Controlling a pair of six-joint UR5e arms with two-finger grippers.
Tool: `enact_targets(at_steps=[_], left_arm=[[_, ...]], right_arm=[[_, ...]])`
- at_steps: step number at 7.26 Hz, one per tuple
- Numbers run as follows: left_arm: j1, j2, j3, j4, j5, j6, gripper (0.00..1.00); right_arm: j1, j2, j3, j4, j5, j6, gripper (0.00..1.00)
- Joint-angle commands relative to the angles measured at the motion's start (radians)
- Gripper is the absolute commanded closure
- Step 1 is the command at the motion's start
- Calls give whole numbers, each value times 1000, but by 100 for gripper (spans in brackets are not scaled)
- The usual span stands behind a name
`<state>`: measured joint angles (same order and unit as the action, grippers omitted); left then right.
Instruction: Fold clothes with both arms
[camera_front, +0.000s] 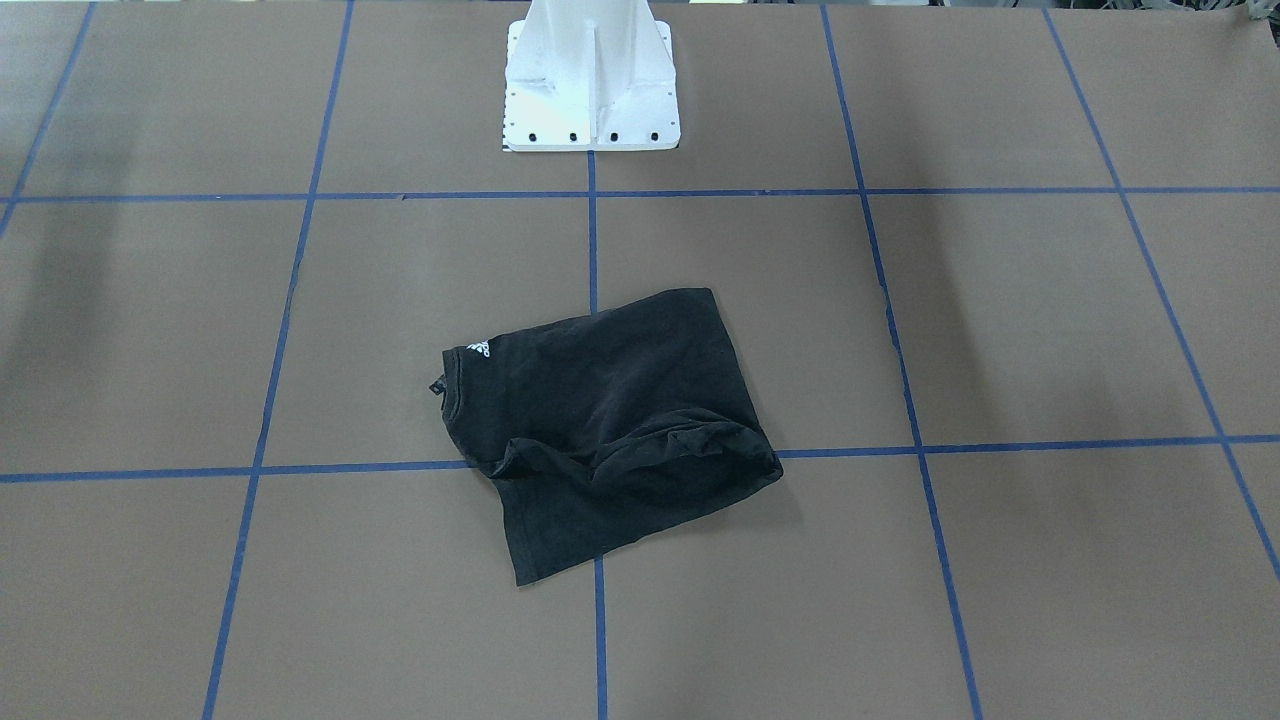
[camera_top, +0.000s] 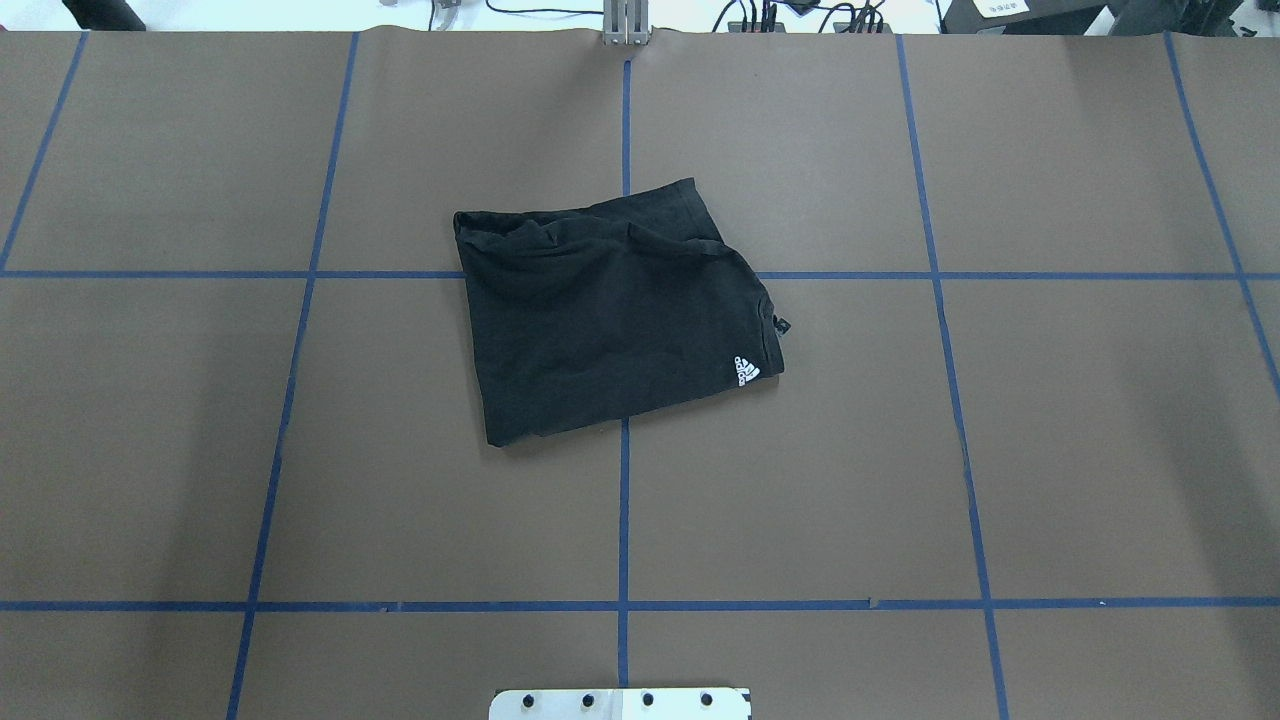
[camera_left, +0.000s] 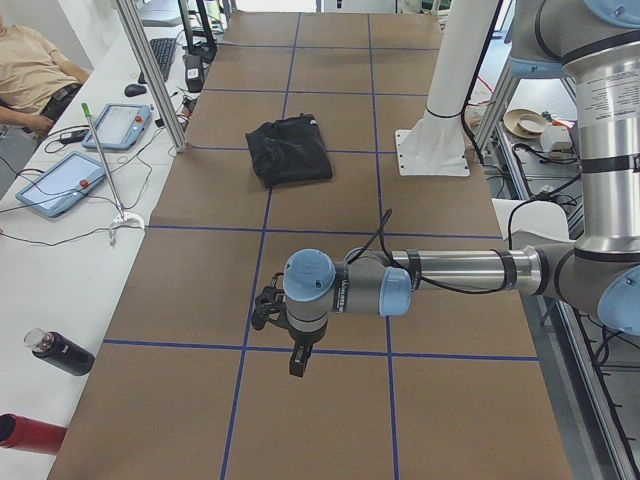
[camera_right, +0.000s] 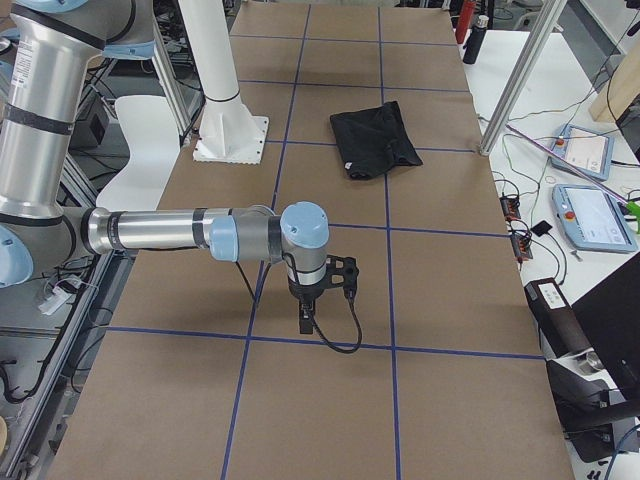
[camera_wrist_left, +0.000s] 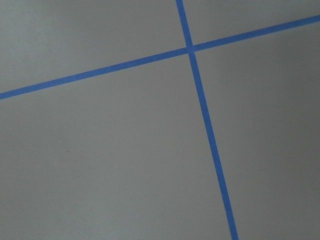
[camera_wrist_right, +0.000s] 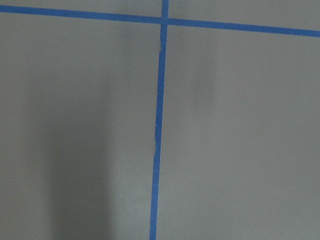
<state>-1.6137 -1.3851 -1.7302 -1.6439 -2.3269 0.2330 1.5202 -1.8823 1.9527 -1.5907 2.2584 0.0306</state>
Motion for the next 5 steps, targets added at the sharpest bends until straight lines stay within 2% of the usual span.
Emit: enact_targets(at_steps=[1, 5], left_arm=[[1, -2, 0, -1, -2, 0, 0], [1, -5, 1, -2, -2, 6, 0]], right_arm=[[0, 0, 0, 0, 1, 0, 0], [0, -3, -6, 0, 1, 0, 0]])
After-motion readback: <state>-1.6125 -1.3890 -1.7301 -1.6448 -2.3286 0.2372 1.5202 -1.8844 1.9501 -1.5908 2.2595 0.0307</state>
